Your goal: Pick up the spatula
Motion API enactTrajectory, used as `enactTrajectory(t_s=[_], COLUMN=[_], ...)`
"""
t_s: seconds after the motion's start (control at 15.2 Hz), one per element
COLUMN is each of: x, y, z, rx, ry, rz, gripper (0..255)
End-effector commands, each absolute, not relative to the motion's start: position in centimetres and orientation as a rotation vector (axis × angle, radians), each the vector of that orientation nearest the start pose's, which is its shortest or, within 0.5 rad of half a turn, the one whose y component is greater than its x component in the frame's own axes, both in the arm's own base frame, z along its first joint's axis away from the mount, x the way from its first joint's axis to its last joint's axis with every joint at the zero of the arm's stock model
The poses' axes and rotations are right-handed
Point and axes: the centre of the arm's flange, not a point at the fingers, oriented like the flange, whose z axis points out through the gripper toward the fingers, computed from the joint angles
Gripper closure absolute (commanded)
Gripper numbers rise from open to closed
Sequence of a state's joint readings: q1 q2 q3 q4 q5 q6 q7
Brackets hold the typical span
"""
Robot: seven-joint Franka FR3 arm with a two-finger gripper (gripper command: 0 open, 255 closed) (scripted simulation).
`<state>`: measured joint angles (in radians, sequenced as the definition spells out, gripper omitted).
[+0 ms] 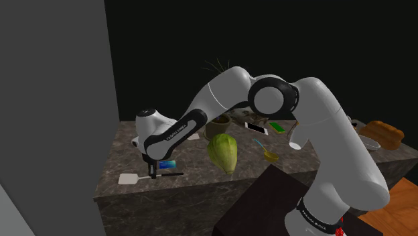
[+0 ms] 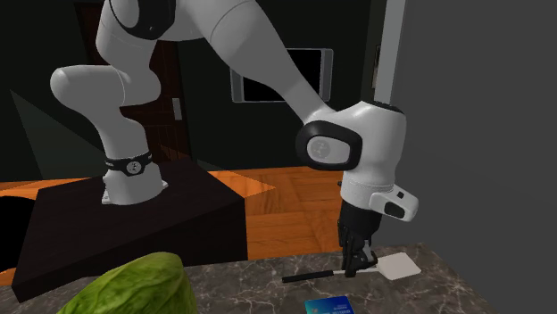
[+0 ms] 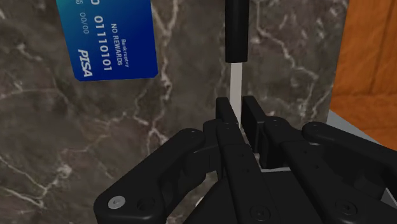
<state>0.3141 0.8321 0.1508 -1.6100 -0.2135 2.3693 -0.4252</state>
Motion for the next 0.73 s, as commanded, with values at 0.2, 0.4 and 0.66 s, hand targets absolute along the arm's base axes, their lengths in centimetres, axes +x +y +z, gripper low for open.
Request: enactTrajectory(t_s=[0.2,0.4,0.66], x=[61.5,61.5,61.5], y=[29.4,29.4,29.4], z=[13.6,15.2,17.3], rx=[-2.782,-2.782,-2.782], ry=[-1.525,-1.525,-1.525], rz=[0.092,0.092,0.092], gripper=[255,255,255])
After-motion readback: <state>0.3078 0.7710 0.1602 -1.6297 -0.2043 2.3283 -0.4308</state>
